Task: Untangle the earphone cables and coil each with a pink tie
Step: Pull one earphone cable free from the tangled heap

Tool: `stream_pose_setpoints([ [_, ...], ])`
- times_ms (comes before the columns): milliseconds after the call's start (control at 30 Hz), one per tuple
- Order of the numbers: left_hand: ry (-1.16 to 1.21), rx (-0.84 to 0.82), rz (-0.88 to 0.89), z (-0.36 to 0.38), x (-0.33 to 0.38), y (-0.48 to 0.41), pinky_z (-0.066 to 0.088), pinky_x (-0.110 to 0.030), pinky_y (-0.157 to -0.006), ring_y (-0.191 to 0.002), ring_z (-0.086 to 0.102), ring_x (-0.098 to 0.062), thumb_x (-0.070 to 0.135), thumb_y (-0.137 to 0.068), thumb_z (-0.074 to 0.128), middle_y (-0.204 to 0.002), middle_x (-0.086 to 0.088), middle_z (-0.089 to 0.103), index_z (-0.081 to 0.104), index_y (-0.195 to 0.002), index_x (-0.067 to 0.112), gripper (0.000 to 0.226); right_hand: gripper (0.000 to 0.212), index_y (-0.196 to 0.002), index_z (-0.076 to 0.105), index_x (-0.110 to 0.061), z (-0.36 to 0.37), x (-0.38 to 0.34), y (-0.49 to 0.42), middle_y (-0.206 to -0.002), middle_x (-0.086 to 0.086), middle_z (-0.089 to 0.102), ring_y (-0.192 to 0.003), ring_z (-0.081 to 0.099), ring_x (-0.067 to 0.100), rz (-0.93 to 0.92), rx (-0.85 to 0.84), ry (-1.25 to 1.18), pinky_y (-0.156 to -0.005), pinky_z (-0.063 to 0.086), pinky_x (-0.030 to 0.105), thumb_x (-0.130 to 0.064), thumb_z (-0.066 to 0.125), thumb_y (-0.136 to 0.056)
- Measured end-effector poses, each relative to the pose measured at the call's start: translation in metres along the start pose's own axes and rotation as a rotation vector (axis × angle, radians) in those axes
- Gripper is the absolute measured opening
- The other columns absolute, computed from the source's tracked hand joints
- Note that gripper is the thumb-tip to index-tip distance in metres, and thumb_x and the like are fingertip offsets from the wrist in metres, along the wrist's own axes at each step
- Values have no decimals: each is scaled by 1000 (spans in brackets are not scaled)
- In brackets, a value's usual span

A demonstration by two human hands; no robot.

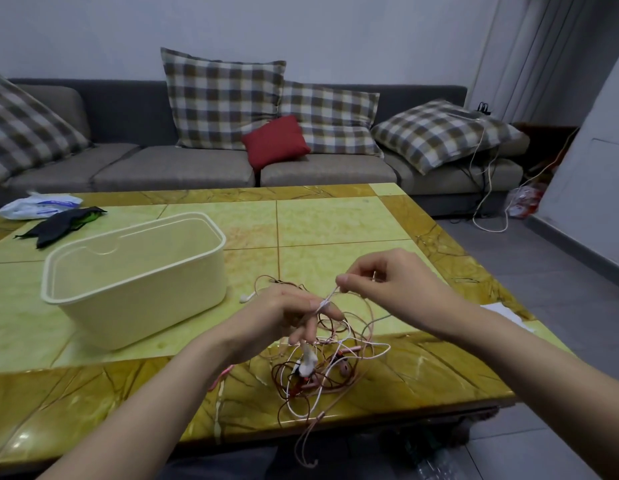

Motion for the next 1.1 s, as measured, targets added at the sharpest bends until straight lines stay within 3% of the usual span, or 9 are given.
stream_pose_setpoints([
  [267, 827, -219, 125, 6, 23, 4, 46, -61, -91, -42, 38, -5, 15, -76, 73, -53, 6, 44, 70, -106, 4, 32, 25, -71, 71, -21, 5, 16, -2, -51, -15, 56, -51, 48, -7, 82, 86, -182, -50, 34, 7, -33, 59, -90],
  [400, 968, -140, 219, 0, 37, 2, 22, -60, -111, -42, 38, -4, 17, -77, 70, -55, 8, 43, 71, -103, 7, 28, 26, -73, 71, -23, 27, 22, 3, -55, -9, 57, -46, 42, -2, 129, 16, -245, -48, 30, 12, -32, 56, -92],
  [467, 974, 2, 235, -4, 43, 2, 34, -62, -103, -41, 34, -4, 21, -83, 56, -54, 10, 41, 74, -97, 10, 25, 26, -79, 72, -21, 35, 23, 6, -60, -6, 58, -49, 45, -2, 139, -12, -212, -50, 32, 13, -31, 53, -94],
  [533, 942, 143, 242, -8, 45, 1, 47, -63, -88, -44, 35, -3, 21, -84, 48, -56, 10, 43, 74, -95, 11, 30, 28, -78, 71, -23, 40, 22, 9, -57, -8, 54, -51, 46, -2, 134, -28, -168, -52, 34, 14, -31, 51, -95],
  [633, 801, 276, 278, -14, 44, -3, 47, -62, -86, -64, 59, -3, 23, -89, 45, -62, 10, 56, 66, -105, 14, 28, 25, -83, 71, -26, 44, 18, 13, -57, -7, 55, -52, 48, -1, 115, -63, -131, -54, 38, 15, -32, 50, -95],
  [767, 171, 430, 302, -20, 43, -4, 45, -46, -90, -105, 64, -10, 20, -97, 42, -101, 7, 71, 69, -90, 9, 30, 24, -90, 72, -27, 39, 8, 14, -56, -8, 54, -48, 46, 0, 68, -102, -78, -50, 36, 12, -32, 49, -96],
  [867, -215, 431, 274, -20, 39, -4, 44, -23, -83, -102, 63, -1, 18, -96, 48, -110, 11, 68, 73, -81, 7, 31, 24, -91, 73, -28, 29, 1, 13, -57, -10, 55, -47, 47, -3, 34, -100, -54, -49, 34, 10, -34, 50, -95],
  [1000, -331, 340, 175, -20, 27, -5, 48, -38, -81, -91, 66, -6, 22, -95, 51, -91, 1, 74, 74, -92, 11, 25, 21, -87, 72, -30, 12, -5, 8, -54, -11, 55, -46, 45, -1, -13, -55, -22, -47, 33, 12, -34, 53, -93],
  [1100, -280, 238, 127, -9, 22, -4, 48, -25, -64, -57, 59, -13, 14, -96, 48, -62, -6, 66, 72, -96, 7, 25, 17, -77, 69, -36, 0, -3, 2, -54, -18, 56, -53, 48, 0, -30, -11, 51, -50, 34, 14, -39, 57, -89],
])
Point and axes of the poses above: each hand's wrist, its own y-axis away from the middle knuckle, its own z-axis out of the palm, x = y × z, the point moved 5 cm from there along -y, towards the middle knuckle
